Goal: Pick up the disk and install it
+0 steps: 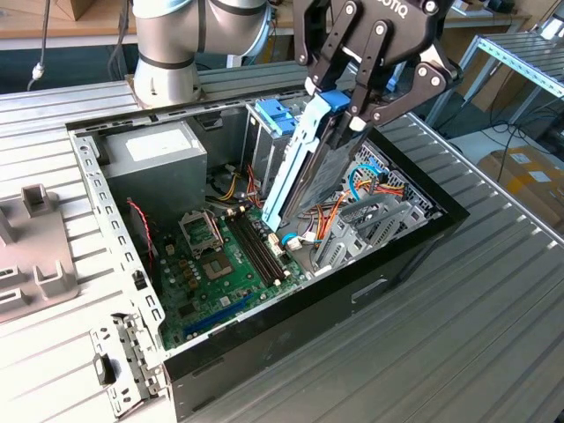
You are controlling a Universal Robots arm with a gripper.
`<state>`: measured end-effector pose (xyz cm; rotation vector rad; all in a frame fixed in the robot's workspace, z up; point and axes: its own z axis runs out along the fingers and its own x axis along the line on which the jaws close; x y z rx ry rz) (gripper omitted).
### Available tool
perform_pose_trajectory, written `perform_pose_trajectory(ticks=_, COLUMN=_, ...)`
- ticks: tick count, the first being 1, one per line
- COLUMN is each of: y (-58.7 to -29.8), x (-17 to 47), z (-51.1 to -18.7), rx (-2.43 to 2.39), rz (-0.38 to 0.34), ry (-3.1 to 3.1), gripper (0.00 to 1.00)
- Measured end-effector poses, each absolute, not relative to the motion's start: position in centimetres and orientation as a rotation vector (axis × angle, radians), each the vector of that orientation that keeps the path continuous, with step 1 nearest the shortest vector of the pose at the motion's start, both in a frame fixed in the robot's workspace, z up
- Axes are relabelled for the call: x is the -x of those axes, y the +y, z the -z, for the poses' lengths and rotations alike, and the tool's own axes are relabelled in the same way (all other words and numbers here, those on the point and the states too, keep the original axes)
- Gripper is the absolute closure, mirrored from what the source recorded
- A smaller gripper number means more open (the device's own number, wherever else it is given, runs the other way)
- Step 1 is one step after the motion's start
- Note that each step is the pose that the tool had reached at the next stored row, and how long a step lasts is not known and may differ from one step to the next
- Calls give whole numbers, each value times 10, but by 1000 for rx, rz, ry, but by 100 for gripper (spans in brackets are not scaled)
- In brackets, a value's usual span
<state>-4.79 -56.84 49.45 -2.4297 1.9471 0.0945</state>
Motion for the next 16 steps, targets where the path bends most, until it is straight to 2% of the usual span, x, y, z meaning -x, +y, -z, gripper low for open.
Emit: perform_pose_trajectory(ticks=16, y=-581, x=41, z=-493, rx=2375, rz=-94, ry=2010, gripper=63)
